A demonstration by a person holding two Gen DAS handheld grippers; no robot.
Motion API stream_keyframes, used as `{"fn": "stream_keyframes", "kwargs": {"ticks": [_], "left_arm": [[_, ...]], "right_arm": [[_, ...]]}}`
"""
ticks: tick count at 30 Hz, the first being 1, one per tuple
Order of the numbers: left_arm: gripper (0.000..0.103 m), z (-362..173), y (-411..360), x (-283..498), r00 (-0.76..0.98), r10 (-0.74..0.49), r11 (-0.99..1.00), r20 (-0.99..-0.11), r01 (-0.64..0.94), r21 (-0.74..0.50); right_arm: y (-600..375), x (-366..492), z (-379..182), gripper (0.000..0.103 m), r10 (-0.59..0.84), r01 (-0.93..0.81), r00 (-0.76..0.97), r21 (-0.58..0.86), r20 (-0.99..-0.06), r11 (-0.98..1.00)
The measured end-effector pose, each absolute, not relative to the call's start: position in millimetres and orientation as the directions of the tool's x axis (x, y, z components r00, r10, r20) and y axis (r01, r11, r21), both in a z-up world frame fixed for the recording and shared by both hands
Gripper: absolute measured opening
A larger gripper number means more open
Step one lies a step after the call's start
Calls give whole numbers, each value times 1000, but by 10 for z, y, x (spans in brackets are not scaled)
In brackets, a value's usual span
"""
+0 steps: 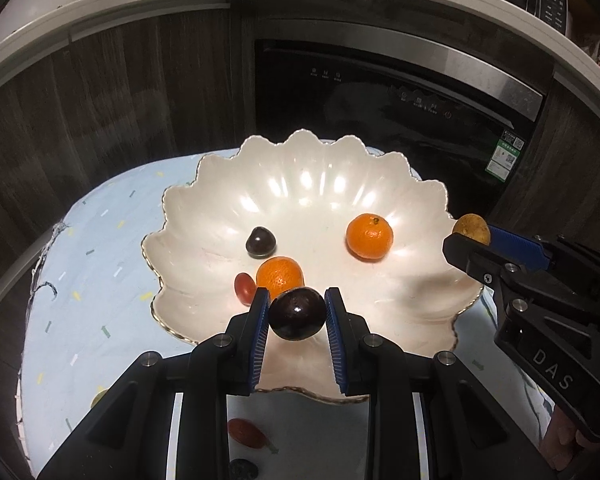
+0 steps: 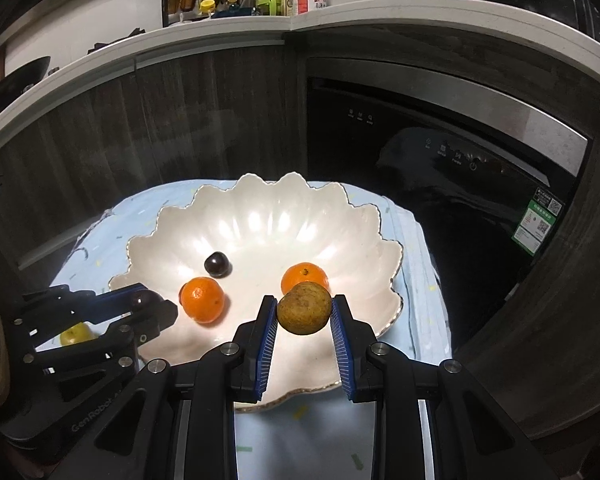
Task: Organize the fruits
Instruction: 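Open both tools to drop the brown fruit and the plum into the bowl, then withdraw both open tools from the bowl toward the remaining fruits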
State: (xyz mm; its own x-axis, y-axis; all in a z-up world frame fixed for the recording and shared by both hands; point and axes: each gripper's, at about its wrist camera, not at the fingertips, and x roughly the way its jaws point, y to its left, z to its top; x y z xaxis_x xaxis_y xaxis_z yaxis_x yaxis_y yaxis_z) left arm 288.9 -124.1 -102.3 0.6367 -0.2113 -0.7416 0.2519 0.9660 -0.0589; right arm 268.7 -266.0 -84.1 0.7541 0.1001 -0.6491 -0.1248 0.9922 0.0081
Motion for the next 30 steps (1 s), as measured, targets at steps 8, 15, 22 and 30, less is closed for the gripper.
{"fn": "stream_keyframes", "kwargs": {"ticks": [8, 15, 22, 30], "left_arm": [[59, -1037, -1208, 2862, 640, -198, 969, -742, 242, -49], [79, -972, -1097, 2864, 656, -157, 981, -738, 189, -41], [89, -870, -1008, 2820, 684, -130, 987, -718, 160, -26], [96, -762, -884, 2753, 704, -105, 991, -703, 130, -18]], "right_arm": [[-2640, 2731, -942, 30, 121, -133, 724, 34, -679, 990], [-2695, 2716, -897, 63, 79, -79, 736, 32, -672, 996], [-2696, 2690, -811, 70, 52, -52, 753, 19, -656, 998], [-2650, 2649, -721, 79, 18, -24, 766, 0, -643, 1000]]}}
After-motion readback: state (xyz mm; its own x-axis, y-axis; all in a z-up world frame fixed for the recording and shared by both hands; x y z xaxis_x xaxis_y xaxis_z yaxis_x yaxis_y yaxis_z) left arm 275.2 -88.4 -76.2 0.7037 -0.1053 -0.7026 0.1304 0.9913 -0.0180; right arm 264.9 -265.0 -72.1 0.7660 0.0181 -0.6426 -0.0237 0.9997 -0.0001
